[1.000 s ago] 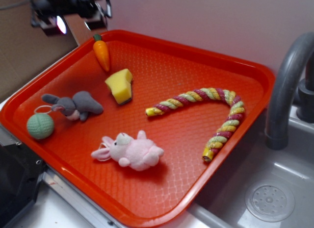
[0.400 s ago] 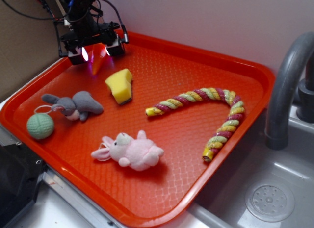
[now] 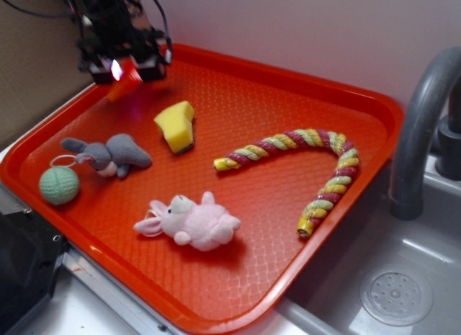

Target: Grab the carrot.

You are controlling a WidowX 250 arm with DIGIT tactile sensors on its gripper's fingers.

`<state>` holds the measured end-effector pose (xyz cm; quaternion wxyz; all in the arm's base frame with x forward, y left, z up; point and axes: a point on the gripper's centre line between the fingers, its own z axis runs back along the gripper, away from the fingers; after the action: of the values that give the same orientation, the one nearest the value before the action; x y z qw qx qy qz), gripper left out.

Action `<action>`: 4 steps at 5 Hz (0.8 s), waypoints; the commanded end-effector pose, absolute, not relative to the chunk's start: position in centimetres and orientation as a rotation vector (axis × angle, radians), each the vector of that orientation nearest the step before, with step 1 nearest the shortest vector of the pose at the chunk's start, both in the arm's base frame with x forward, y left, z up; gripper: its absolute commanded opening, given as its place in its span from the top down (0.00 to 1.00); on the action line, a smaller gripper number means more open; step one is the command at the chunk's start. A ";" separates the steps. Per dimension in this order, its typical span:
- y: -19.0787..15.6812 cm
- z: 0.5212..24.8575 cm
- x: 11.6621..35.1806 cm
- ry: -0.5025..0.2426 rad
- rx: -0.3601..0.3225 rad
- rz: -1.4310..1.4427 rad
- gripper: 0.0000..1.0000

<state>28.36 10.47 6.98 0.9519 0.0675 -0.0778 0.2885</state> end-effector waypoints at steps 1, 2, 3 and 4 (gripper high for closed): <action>6.7 17.5 25.9 -0.133 0.063 0.095 1.00; 3.2 20.4 24.7 -0.096 0.004 -0.120 1.00; -0.9 22.5 23.9 -0.132 0.004 -0.236 1.00; -3.4 24.6 22.7 -0.196 -0.036 -0.285 1.00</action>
<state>22.41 -4.95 22.39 0.9884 -0.0150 -0.0643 -0.1367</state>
